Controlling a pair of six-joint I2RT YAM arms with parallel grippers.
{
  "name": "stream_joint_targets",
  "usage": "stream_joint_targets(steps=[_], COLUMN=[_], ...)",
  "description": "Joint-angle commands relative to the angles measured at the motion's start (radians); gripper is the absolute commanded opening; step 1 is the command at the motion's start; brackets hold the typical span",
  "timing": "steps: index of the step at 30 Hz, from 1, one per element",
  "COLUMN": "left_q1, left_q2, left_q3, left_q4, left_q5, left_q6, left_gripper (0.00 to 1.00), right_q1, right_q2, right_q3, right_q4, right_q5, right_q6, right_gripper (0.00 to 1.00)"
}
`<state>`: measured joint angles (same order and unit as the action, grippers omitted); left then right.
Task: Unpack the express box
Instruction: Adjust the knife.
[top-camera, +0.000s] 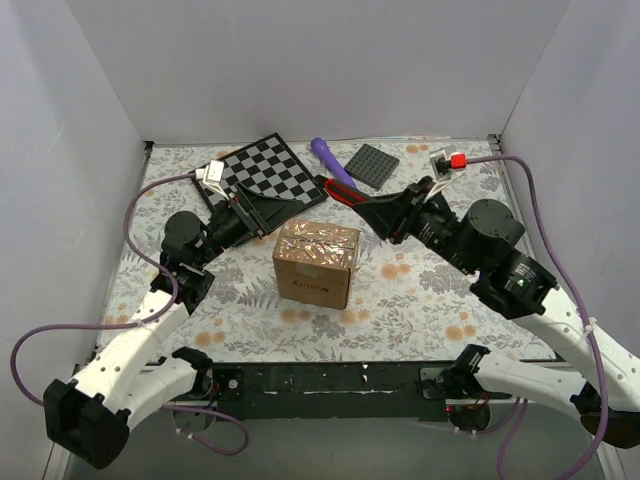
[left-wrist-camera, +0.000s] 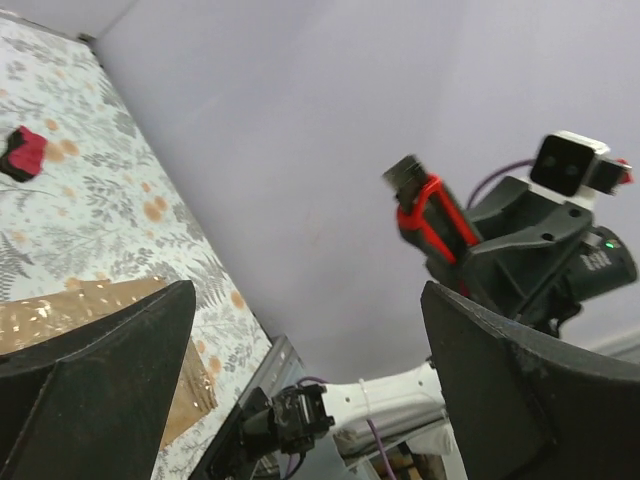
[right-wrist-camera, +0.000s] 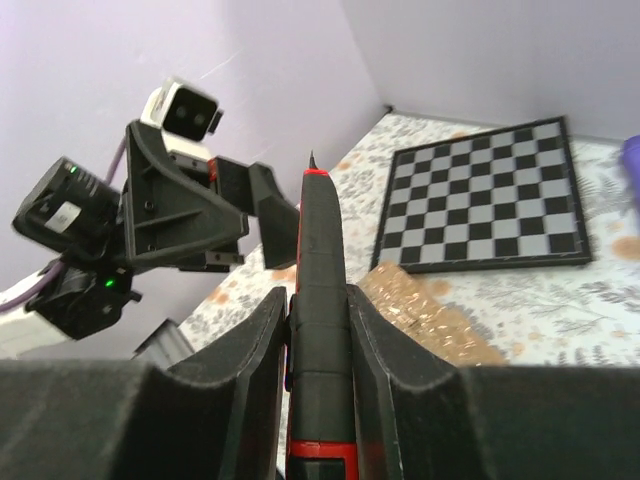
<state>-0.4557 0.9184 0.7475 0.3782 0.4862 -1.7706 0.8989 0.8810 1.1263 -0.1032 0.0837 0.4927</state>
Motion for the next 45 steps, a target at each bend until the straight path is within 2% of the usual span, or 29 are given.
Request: stream_joint_targets(steps=[1, 6, 7, 12, 14, 16, 17, 19, 22, 23, 25, 29, 31, 33, 34, 35, 38, 41, 45], left_q1=[0.014, 0.017, 0.017, 0.015, 0.017, 0.017, 0.015, 0.015, 0.012, 0.008, 0.006, 0.005, 0.003, 0.002, 0.002, 0.002, 0.002, -0.003, -0.009], left_q2=[-0.052, -0.101, -0.110, -0.182, -0.226, -0.239, -0.237, -0.216, -0.152, -0.136, -0.095, -0.059, -0.050, -0.041, -0.039, -0.041, -0.032, -0.004, 0.017], left_q3=[0.047, 0.073, 0.085, 0.076, 0.056, 0.056, 0.056, 0.056, 0.039, 0.032, 0.018, 0.023, 0.026, 0.010, -0.005, -0.055, -0.121, -0.079, -0.060], left_q4=[-0.218, -0.402, -0.438, -0.614, -0.621, -0.611, -0.569, -0.491, -0.267, -0.171, -0.099, -0.021, -0.001, 0.085, 0.135, 0.275, 0.512, 0.457, 0.488], left_q5=[-0.125, -0.216, -0.241, -0.429, -0.439, -0.411, -0.391, -0.277, -0.081, -0.052, 0.009, 0.048, 0.051, 0.074, 0.081, 0.084, 0.080, 0.109, 0.114], left_q6=[0.077, 0.129, 0.151, 0.172, 0.180, 0.181, 0.177, 0.172, 0.110, 0.085, 0.034, 0.037, 0.025, -0.007, -0.038, -0.106, -0.219, -0.191, -0.187], left_gripper=[0.97, 0.96, 0.95, 0.94, 0.94, 0.95, 0.96, 0.98, 0.98, 0.98, 0.98, 0.98, 0.98, 0.98, 0.98, 0.98, 0.98, 0.98, 0.97], right_q1=[0.003, 0.003, 0.003, 0.003, 0.003, 0.003, 0.003, 0.003, 0.003, 0.002, 0.003, 0.003, 0.003, 0.003, 0.002, 0.001, 0.001, 0.001, 0.001], right_q2=[0.044, 0.156, 0.162, 0.180, 0.173, 0.126, 0.049, -0.022, 0.019, 0.021, 0.021, 0.044, 0.033, 0.000, -0.011, -0.014, -0.008, -0.002, 0.016], right_q3=[0.180, 0.357, 0.354, 0.261, 0.227, 0.132, 0.089, 0.027, 0.085, 0.092, 0.093, 0.138, 0.116, 0.055, 0.037, 0.017, -0.026, -0.043, -0.049], right_q4=[-0.215, -0.424, -0.424, -0.411, -0.409, -0.321, -0.174, -0.084, -0.133, -0.128, -0.116, -0.142, -0.072, -0.005, 0.058, 0.083, 0.154, 0.200, 0.232], right_q5=[0.142, 0.258, 0.283, 0.533, 0.528, 0.431, 0.316, 0.217, 0.024, -0.008, -0.044, -0.145, -0.162, -0.177, -0.182, -0.194, -0.231, -0.257, -0.301], right_q6=[-0.141, -0.206, -0.209, -0.209, -0.183, -0.204, -0.204, -0.180, -0.125, -0.105, -0.050, -0.016, 0.007, 0.061, 0.079, 0.098, 0.150, 0.173, 0.193], right_gripper=[0.01, 0.01, 0.01, 0.01, 0.01, 0.01, 0.01, 0.01, 0.01, 0.01, 0.01, 0.01, 0.01, 0.01, 0.01, 0.01, 0.01, 0.01, 0.01])
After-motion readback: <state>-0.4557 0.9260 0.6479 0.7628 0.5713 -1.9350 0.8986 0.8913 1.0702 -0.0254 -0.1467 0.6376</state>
